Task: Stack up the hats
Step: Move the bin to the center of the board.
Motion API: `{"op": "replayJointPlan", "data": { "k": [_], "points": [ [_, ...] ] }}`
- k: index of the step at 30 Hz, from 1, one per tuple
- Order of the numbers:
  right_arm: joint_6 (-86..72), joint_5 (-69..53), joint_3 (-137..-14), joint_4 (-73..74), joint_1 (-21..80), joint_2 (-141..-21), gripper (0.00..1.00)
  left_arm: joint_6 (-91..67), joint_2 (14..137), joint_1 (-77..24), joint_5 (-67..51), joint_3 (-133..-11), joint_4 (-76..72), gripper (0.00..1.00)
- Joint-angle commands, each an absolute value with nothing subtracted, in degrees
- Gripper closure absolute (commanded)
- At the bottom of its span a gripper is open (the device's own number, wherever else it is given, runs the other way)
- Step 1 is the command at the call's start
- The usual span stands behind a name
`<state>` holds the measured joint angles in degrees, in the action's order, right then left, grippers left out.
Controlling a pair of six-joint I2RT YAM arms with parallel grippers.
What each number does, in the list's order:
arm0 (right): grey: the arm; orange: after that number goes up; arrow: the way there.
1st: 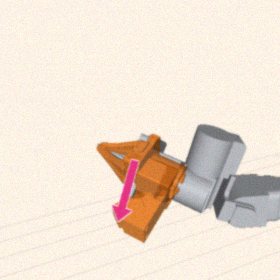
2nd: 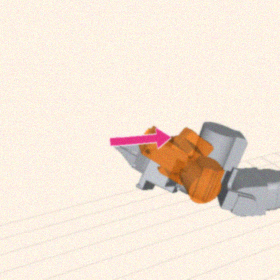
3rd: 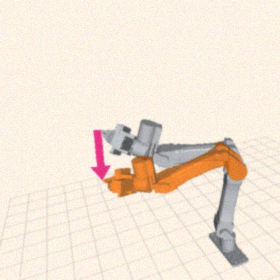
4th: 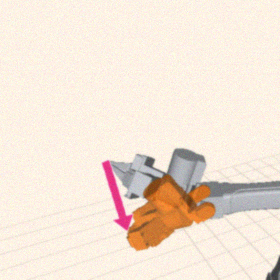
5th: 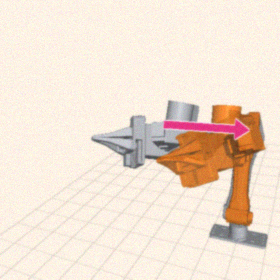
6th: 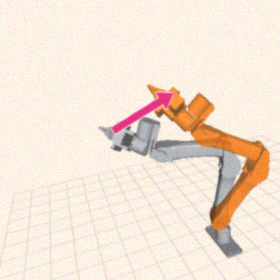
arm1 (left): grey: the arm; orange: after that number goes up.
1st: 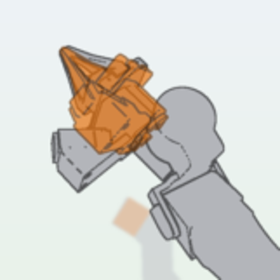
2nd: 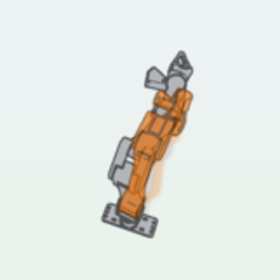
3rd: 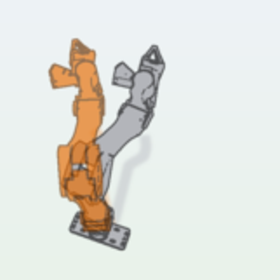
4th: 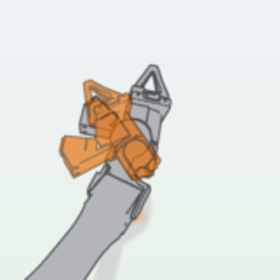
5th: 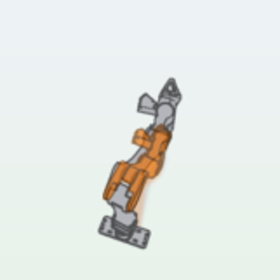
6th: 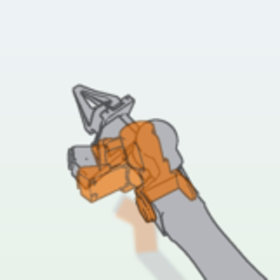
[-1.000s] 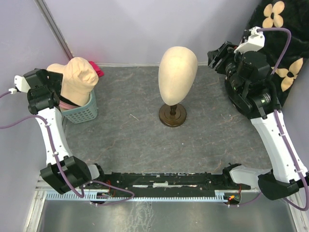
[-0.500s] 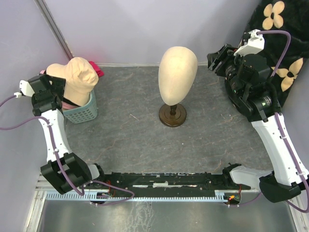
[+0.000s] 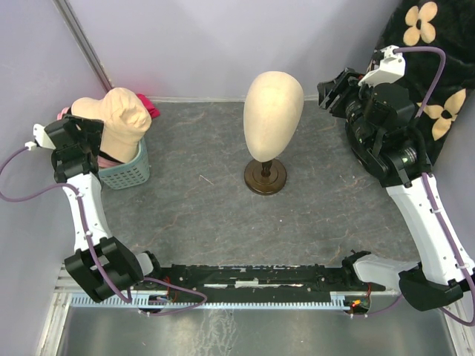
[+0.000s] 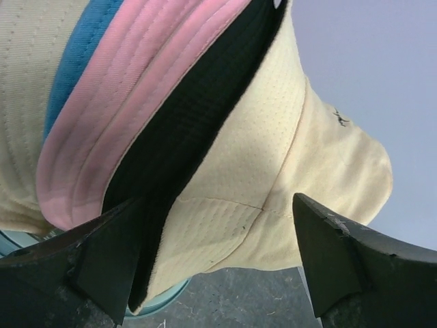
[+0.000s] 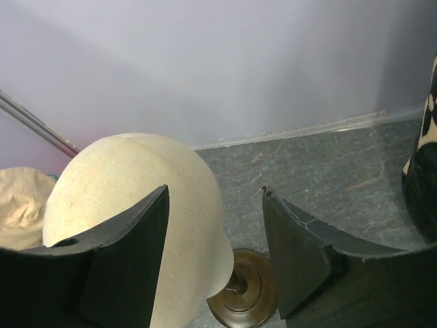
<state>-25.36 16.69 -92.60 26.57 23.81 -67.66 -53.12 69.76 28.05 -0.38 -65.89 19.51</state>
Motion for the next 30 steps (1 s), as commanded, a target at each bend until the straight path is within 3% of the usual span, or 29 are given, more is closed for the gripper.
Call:
{"op": "replayJointPlan", "data": {
  "k": [1,17,30],
  "points": [
    [-24.4,16.4,-93.1,24.5,24.4,-66.9,0.35,-55.2,68.1,28.4,-2.9,-70.6,17.4,0.08],
    [-23.7,16.9,-93.5,24.5,25.2,-67.1,0.35,-53.8,67.2,28.5,-4.3,-66.4,16.2,0.1],
    [-23.5,16.8,-92.5,24.1,25.2,-66.1,0.38,-56.8,63.5,28.6,-5.1,-57.0,3.7,0.21]
  ]
}}
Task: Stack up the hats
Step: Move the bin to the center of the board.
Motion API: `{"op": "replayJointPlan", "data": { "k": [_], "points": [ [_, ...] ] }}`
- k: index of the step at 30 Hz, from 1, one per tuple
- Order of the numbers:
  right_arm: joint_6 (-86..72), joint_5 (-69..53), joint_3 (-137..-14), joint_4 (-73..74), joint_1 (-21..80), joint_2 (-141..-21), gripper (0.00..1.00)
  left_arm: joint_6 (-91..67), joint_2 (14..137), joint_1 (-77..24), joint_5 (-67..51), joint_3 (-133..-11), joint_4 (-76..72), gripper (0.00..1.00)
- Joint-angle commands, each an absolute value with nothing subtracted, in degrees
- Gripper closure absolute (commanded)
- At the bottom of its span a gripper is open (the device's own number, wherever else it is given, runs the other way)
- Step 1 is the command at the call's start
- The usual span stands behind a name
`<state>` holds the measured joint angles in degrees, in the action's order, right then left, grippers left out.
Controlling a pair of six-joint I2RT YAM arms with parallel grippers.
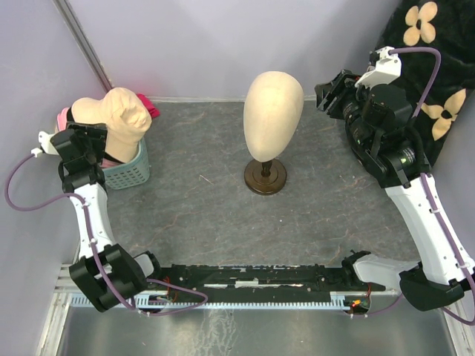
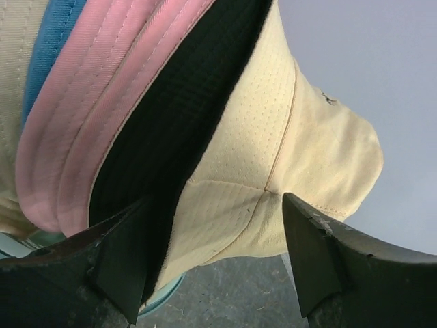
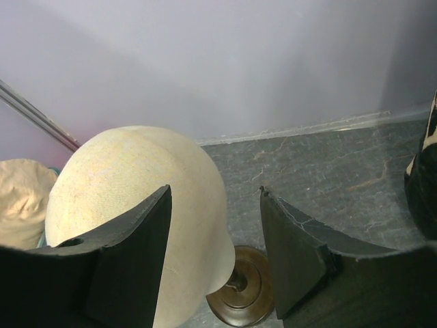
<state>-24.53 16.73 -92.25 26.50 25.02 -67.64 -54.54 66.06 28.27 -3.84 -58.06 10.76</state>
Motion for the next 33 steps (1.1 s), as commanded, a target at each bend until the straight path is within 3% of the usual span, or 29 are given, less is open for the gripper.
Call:
{"op": "replayJointPlan", "data": {
  "k": [1,9,14,17,28,33],
  "points": [
    [-23.4,16.8,-92.5,24.1,25.2,-66.0,0.38,-57.0,63.0,28.5,-4.8,-56.6,3.1,0.21],
    [-23.1,16.5,-92.9,24.5,25.3,-65.6,0.4,-57.3,61.5,28.7,-5.6,-55.6,-0.3,0.32],
    [-23.1,16.5,-93.4,24.7,25.3,-65.4,0.41,-57.3,61.8,29.1,-7.4,-55.2,-0.1,0.46],
    [-23.1,16.5,-93.5,24.9,25.3,-65.2,0.41,-57.2,62.0,29.3,-7.8,-55.2,0.4,0.47],
    [-22.4,16.5,-94.0,25.7,25.5,-64.8,0.42,-56.1,61.5,29.4,-8.0,-55.3,1.5,0.91],
    [-22.0,16.3,-94.5,25.8,25.7,-65.2,0.42,-56.2,61.2,29.4,-7.4,-55.1,1.5,0.97]
  ]
}}
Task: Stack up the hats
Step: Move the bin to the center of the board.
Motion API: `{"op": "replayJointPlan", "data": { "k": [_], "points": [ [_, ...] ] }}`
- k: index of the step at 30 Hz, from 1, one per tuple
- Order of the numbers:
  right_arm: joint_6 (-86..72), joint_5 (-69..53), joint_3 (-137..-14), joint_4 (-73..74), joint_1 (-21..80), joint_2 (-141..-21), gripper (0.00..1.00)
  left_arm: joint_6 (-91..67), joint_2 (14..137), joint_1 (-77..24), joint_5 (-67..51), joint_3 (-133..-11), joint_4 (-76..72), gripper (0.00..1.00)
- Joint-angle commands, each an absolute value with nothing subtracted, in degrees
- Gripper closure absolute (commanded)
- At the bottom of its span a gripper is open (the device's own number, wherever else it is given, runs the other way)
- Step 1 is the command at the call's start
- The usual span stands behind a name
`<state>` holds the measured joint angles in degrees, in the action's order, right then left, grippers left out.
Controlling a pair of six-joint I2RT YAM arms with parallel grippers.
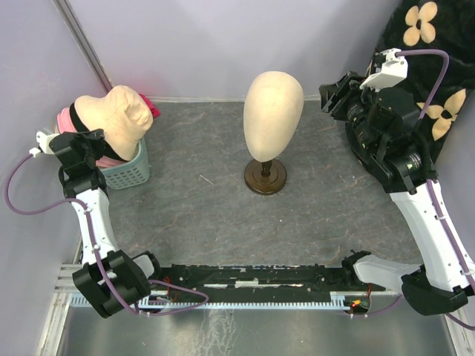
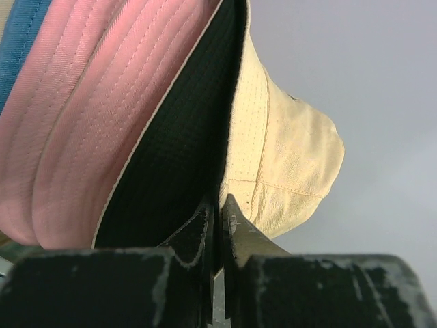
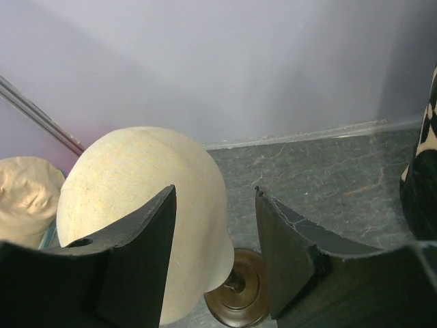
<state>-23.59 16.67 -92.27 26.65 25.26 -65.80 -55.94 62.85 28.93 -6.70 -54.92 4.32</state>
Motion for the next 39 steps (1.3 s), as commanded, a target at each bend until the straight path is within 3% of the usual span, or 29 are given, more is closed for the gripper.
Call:
{"op": "replayJointPlan", "data": {
  "k": [1,7,12,18,25,39],
  "points": [
    [-21.6,16.1,-94.8,25.8,25.7,-65.3,0.42,-56.4,60.9,29.4,-7.0,-54.9,1.3,0.97],
    [-15.8,16.2,-100.0,25.9,27.0,-67.8,0.43,-58.1,59.8,29.4,-6.1,-54.1,-1.0,0.97],
    [-14.0,9.5,-113.4,28.7,29.3,-75.9,0.41,-61.3,59.1,29.5,-6.3,-52.2,-4.3,0.97],
    [-11.2,6.8,-134.7,35.0,37.5,-90.4,0.39,-65.7,58.3,29.5,-6.3,-50.1,-8.0,0.97],
    [-5.9,8.8,-150.3,37.8,51.6,-103.9,0.38,-65.2,59.1,29.4,-9.0,-51.8,-11.1,0.97],
    [-4.4,10.7,-142.7,31.4,63.4,-109.1,0.37,-68.4,56.0,29.5,-8.3,-50.7,-15.0,0.97]
  ]
}}
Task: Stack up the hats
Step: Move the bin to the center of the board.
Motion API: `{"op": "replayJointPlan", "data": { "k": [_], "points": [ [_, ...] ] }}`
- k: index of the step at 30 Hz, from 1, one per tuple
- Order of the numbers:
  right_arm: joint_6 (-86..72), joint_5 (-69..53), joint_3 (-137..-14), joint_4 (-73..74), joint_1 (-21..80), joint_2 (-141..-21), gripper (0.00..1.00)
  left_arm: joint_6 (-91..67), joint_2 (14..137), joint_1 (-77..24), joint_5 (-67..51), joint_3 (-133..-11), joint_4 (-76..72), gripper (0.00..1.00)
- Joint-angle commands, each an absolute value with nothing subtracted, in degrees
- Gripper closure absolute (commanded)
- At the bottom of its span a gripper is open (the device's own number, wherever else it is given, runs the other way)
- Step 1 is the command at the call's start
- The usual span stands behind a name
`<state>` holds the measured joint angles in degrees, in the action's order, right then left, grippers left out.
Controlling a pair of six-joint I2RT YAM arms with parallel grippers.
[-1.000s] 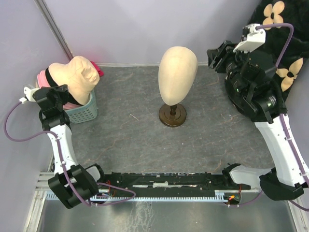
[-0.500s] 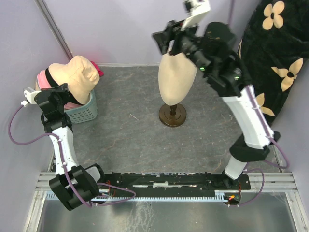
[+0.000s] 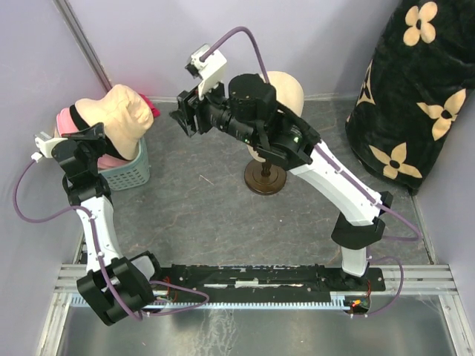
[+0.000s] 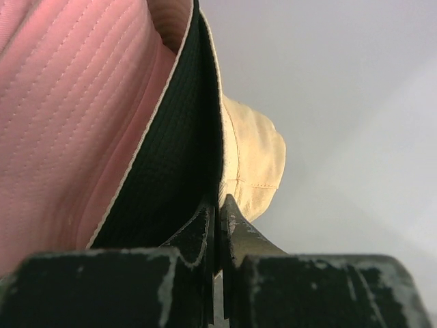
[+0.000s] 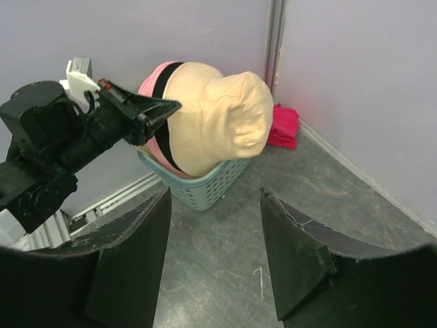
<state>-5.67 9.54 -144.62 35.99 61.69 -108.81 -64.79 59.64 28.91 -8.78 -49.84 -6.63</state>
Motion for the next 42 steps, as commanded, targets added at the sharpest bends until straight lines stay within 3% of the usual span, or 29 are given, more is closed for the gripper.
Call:
{"op": "replayJointPlan", "data": {
  "k": [1,13,42],
  "points": [
    [-4.4,10.6,-141.6,30.7,63.9,-109.1,0.37,-68.5,55.9,29.4,-8.3,-50.9,-15.1,0.97],
    [-6.7,6.6,-130.8,23.8,64.4,-110.1,0.36,-70.3,54.7,29.4,-7.0,-51.9,-15.6,0.97],
    [-12.8,0.8,-128.7,23.3,67.9,-121.3,0.35,-60.5,47.6,29.5,-1.9,-49.6,-2.2,0.97]
  ]
}}
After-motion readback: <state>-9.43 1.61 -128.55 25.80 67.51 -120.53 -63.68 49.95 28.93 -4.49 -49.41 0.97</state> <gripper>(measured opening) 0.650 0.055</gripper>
